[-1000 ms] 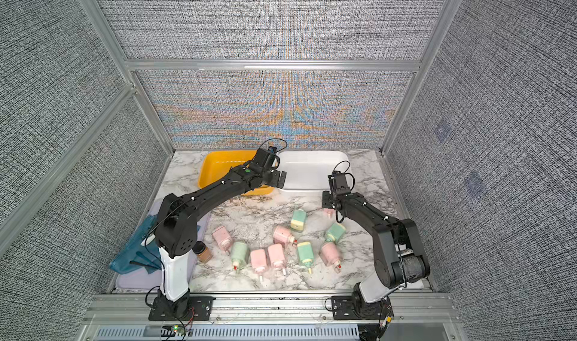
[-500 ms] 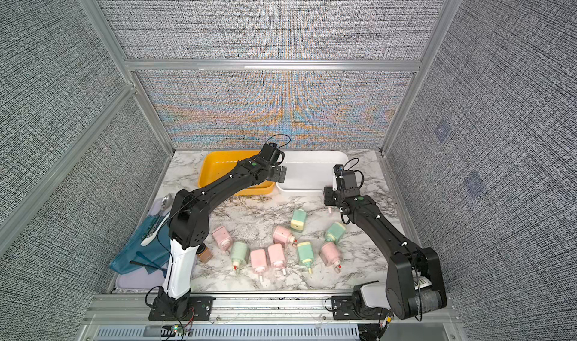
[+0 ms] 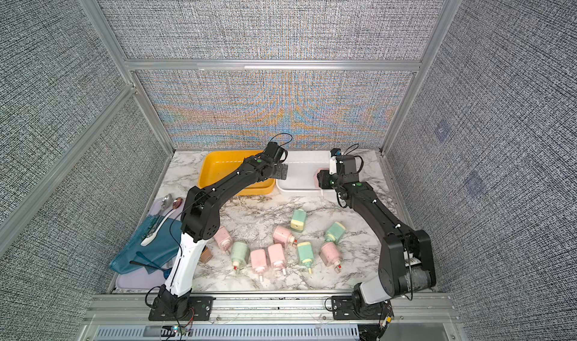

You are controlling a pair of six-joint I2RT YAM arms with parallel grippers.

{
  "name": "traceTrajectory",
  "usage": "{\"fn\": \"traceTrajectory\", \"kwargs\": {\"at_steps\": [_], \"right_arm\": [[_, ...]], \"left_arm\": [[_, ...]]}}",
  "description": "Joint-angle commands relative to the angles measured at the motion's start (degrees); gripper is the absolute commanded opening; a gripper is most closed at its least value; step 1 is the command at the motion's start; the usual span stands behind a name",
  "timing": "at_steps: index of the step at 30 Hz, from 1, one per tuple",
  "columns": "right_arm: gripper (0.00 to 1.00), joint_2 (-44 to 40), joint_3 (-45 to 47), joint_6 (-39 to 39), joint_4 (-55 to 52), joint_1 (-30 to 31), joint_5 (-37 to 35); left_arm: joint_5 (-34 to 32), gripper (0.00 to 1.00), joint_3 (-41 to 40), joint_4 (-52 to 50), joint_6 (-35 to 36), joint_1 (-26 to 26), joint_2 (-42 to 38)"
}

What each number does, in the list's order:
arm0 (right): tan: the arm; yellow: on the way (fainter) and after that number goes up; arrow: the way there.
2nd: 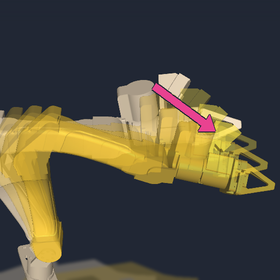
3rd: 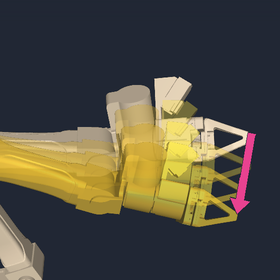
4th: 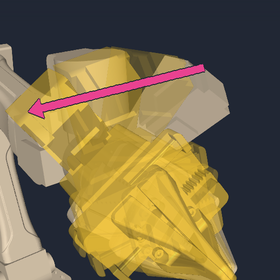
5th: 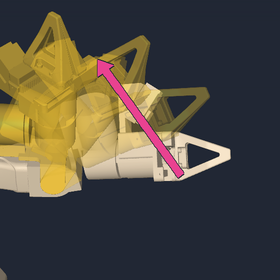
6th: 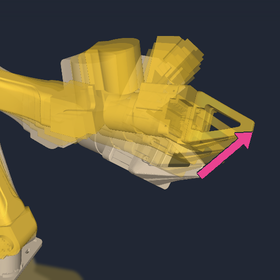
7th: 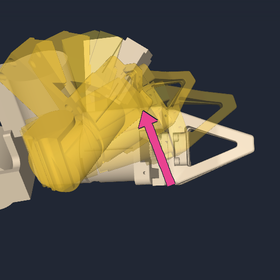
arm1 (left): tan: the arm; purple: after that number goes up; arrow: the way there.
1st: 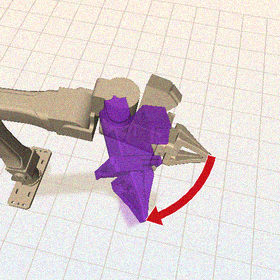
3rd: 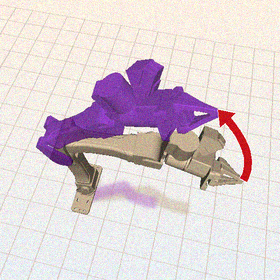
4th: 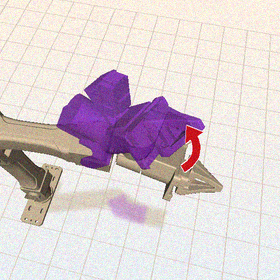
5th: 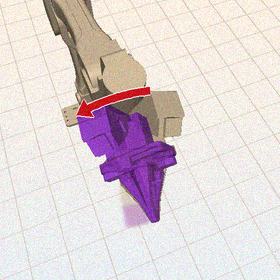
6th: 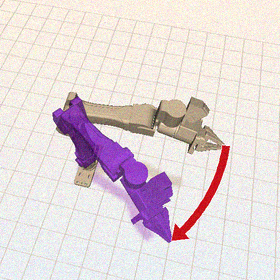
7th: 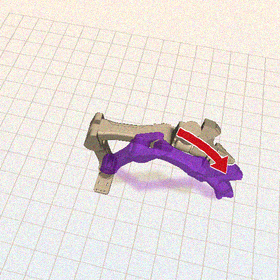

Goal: Place the pencil sharpeners by color into the storage box
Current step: Pick up the pencil sharpener from the center of the board, then place the pencil sharpener in the storage box.

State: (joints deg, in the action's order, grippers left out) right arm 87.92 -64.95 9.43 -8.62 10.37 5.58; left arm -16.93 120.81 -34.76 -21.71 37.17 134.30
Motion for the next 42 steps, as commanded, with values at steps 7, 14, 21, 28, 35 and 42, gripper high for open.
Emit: {"fn": "traceTrajectory", "kwargs": {"at_steps": [7,14,21,28,35,42], "right_arm": [[0.00,14.50,-17.01,-6.54,-6.27,-2.00,-8.46],[0.00,24.42,-30.23,-8.73,-13.16,-3.57,-12.28],[0.00,32.02,-38.49,-8.83,-17.10,-5.73,-11.29],[0.00,38.19,-45.01,-10.73,-17.98,-6.59,-10.02],[0.00,43.68,-50.56,-11.27,-20.03,-6.68,-10.64],[0.00,44.94,-50.88,-11.26,-19.59,-6.77,-12.54]], "left_arm": [[-0.43,0.99,7.49,-3.76,-1.54,-1.70,6.14],[-1.87,0.99,12.47,-5.23,-2.81,-1.74,9.72],[-3.37,0.99,14.34,-5.61,-3.66,-1.77,11.49],[-2.08,0.99,14.71,-6.59,-4.42,-1.92,12.13],[-1.55,0.99,14.42,-6.98,-5.55,-1.92,11.84],[-2.04,0.99,13.75,-7.51,-5.46,-1.91,11.68]]}}
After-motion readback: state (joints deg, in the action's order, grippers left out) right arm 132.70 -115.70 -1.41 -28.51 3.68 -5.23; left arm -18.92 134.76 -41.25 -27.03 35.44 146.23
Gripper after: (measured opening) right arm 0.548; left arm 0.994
